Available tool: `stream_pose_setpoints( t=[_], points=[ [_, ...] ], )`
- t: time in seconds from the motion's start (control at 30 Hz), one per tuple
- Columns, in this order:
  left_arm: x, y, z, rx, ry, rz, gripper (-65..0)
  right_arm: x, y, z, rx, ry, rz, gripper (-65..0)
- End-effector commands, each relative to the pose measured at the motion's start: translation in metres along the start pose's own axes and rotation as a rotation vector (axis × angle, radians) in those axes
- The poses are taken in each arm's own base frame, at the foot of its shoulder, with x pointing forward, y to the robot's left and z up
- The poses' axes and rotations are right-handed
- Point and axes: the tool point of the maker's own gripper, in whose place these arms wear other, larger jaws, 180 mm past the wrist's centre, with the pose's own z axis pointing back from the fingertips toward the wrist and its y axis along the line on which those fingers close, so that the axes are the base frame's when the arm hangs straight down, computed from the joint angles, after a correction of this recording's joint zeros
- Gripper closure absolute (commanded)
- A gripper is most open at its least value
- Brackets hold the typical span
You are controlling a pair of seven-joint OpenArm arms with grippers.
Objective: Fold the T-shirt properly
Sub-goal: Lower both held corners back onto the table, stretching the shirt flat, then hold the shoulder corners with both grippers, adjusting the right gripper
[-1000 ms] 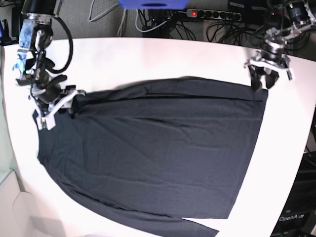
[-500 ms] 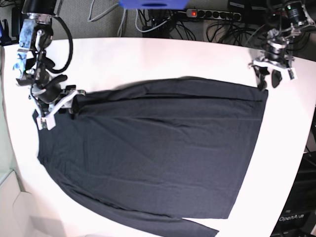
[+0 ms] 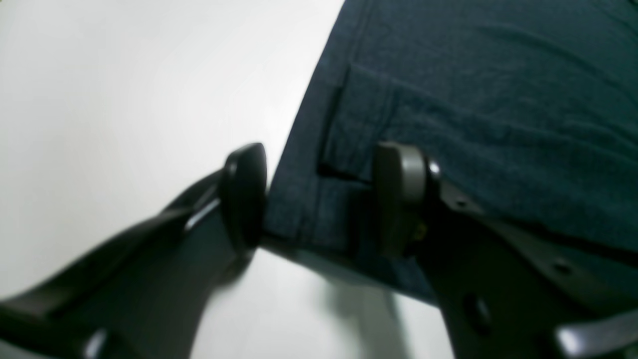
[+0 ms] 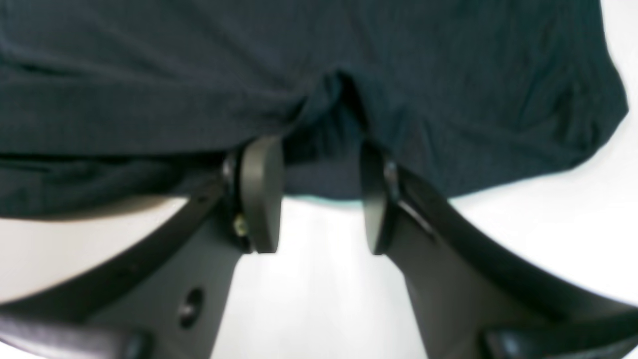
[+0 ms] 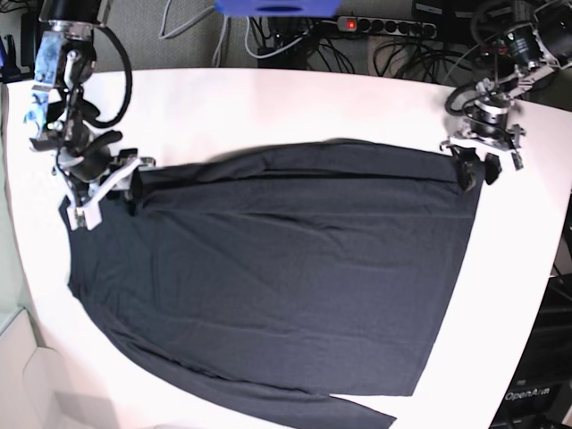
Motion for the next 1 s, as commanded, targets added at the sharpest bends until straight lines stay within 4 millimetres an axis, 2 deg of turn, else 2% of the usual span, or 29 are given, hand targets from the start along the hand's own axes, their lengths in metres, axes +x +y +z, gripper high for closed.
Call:
stream_pose_setpoints(
  t=[0.0, 0.1, 0.33, 0.4, 0.53, 0.7, 0.87, 0.97],
  points=[
    [-0.017, 0.001, 0.003, 0.006, 0.089, 0.022, -32.9, 0.017, -0.003, 0.004, -0.003, -0.054, 0.016, -26.9],
    [-0.019, 0.0, 0.003, 0.003, 0.095, 0.022, -29.7, 0.017, -0.002, 0.005, -0.003, -0.054, 0.017, -26.9],
    [-0.021, -0.001, 0.005, 0.0, 0.099, 0.027, -4.4, 0.017, -0.002, 0.005, -0.002, -0.055, 0.016, -26.9],
    [-0.021, -0.002, 0.006, -0.004, 0.1, 0.026, 0.0, 0.017, -0.002, 0.005, -0.002, -0.055, 0.016, -26.9],
    [-0.018, -0.002, 0.005, -0.005, 0.096, 0.028, 0.0, 0.017, -0.002, 0.005, -0.002, -0.055, 0.016, -26.9],
    [-0.014, -0.017, 0.004, -0.036, 0.088, 0.053, 0.0, 0.017, -0.002, 0.005, -0.003, -0.056, 0.018, -27.4],
    [-0.012, -0.018, 0.004, -0.039, 0.086, 0.055, 0.0, 0.019, -0.02, 0.01, -0.044, -0.07, -0.017, -27.4],
    [-0.013, -0.018, 0.004, -0.039, 0.088, 0.055, 0.0, 0.024, -0.039, 0.018, -0.091, -0.094, -0.051, -27.4]
  ],
)
